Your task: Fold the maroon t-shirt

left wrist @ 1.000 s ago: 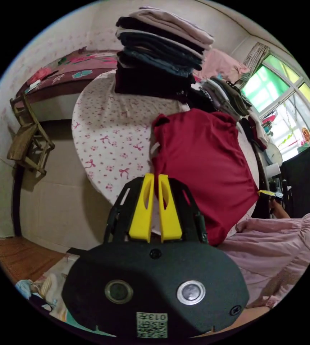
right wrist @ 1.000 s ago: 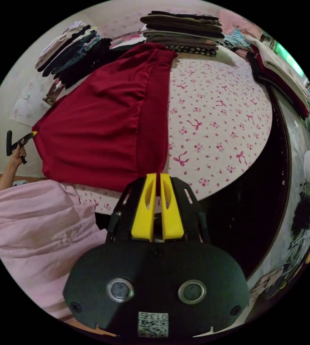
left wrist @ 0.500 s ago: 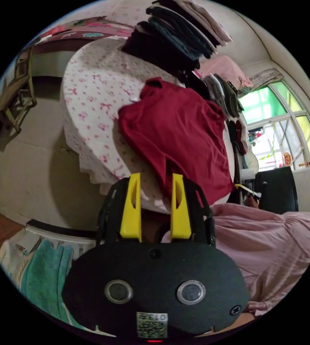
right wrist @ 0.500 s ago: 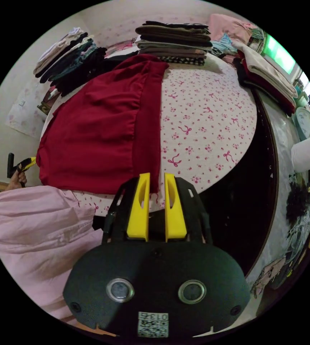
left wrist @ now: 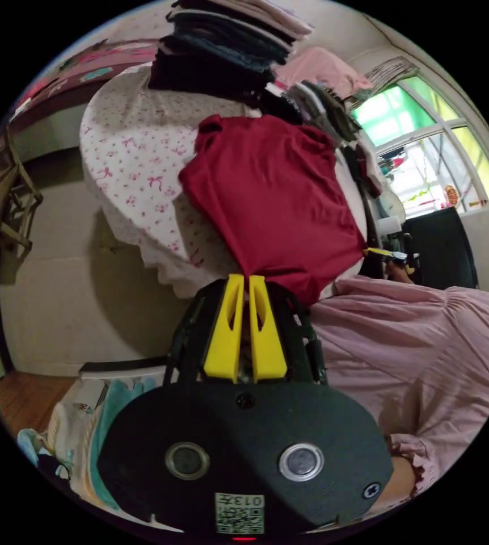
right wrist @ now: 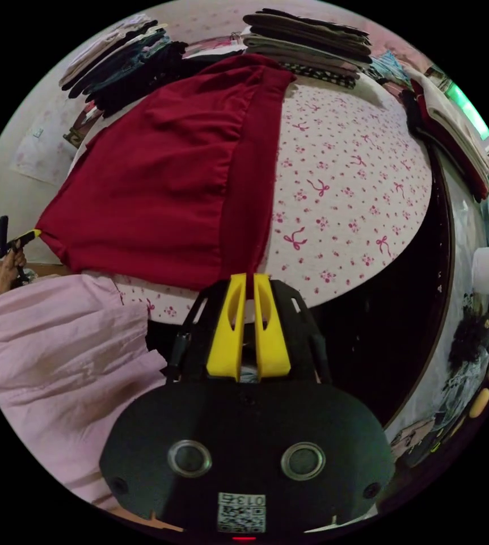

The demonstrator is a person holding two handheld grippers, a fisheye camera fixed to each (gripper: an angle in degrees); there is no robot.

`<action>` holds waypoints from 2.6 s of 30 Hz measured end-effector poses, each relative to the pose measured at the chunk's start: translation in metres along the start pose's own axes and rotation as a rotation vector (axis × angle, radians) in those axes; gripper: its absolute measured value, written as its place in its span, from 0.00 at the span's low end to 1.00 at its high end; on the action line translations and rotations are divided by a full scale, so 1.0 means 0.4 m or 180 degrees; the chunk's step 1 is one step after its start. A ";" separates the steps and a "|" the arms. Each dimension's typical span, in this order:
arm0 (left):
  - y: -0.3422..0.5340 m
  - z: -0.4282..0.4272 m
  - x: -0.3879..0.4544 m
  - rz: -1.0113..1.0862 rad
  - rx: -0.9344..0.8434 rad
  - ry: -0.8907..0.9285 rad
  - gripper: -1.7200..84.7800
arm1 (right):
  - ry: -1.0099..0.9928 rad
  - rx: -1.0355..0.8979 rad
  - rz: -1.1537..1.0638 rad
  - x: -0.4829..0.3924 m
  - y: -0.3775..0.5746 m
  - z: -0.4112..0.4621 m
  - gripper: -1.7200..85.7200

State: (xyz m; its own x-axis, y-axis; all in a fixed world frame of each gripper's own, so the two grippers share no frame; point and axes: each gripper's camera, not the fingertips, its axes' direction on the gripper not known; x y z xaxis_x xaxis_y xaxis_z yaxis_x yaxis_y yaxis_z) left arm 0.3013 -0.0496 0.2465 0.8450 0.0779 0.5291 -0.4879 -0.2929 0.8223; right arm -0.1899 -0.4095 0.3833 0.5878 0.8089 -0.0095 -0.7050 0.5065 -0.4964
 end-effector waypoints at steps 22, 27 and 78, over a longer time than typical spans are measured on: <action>-0.530 0.117 0.056 -0.0053 0.0144 -0.0879 0.17 | -0.0108 0.0981 -0.0129 0.014 -0.668 -0.032 0.14; -0.684 0.204 0.093 0.0199 -0.0261 -0.1017 0.17 | 0.0145 0.0966 -0.0721 -0.107 -0.973 -0.034 0.16; -0.812 0.324 0.068 0.0303 -0.0092 -0.1508 0.05 | -0.0031 0.0558 -0.0975 0.140 -1.069 0.294 0.09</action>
State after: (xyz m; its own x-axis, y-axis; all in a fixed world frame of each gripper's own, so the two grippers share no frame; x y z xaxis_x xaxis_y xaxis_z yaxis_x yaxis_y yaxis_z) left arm 0.5113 -0.0757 -0.0332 0.7998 -0.3926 0.4541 -0.5680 -0.2504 0.7840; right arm 0.0980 -0.5458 0.6970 0.7794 0.6139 0.1255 -0.5544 0.7690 -0.3182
